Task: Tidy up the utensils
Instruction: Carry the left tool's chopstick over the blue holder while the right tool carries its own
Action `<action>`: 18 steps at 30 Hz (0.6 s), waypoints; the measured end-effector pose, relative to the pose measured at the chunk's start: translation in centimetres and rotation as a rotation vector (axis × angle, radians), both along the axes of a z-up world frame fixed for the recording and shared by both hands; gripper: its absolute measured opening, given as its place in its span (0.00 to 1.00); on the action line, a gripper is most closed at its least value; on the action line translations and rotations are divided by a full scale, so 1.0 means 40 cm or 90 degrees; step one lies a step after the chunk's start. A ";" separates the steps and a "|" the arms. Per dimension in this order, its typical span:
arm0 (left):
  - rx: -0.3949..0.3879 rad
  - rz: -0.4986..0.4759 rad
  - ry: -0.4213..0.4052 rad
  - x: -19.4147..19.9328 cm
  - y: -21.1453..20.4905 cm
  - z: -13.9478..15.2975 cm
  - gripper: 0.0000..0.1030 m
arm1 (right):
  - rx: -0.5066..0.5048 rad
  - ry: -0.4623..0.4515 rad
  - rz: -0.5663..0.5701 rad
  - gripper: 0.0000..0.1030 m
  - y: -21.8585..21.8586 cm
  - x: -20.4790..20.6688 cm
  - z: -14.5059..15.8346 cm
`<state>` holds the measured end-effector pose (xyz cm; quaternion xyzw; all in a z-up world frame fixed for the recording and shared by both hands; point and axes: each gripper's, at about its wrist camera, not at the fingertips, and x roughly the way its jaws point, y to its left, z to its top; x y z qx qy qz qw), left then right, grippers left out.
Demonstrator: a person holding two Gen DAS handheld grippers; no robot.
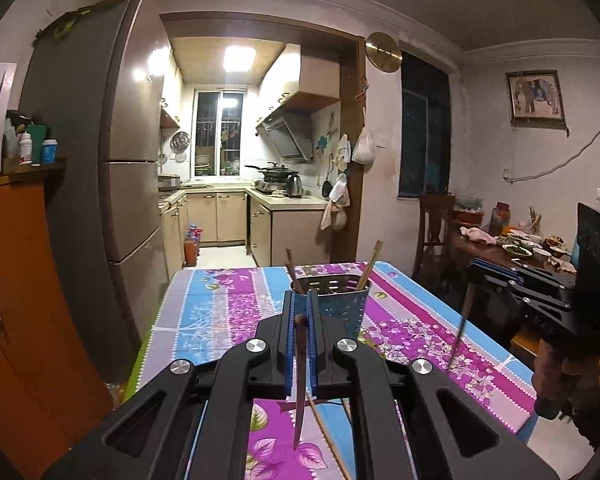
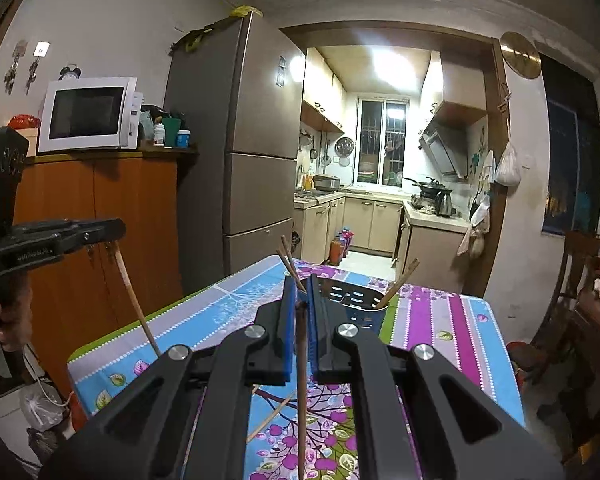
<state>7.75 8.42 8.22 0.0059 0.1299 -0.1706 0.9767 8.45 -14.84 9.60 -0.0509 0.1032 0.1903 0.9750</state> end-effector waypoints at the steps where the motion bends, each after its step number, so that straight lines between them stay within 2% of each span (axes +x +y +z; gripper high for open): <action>1: 0.001 -0.003 0.001 0.001 -0.006 -0.002 0.07 | 0.004 0.006 0.001 0.04 -0.003 0.004 0.000; 8: -0.013 -0.053 0.015 0.056 -0.074 -0.022 0.07 | 0.032 0.047 0.008 0.04 -0.021 0.050 -0.006; 11: -0.009 -0.063 -0.001 0.094 -0.112 -0.009 0.07 | 0.039 0.051 0.011 0.04 -0.025 0.082 0.013; 13: -0.008 -0.066 -0.019 0.125 -0.136 0.015 0.07 | 0.051 0.048 0.010 0.04 -0.032 0.112 0.042; 18: -0.028 -0.066 -0.093 0.233 -0.195 0.147 0.07 | 0.082 -0.004 -0.012 0.04 -0.051 0.196 0.162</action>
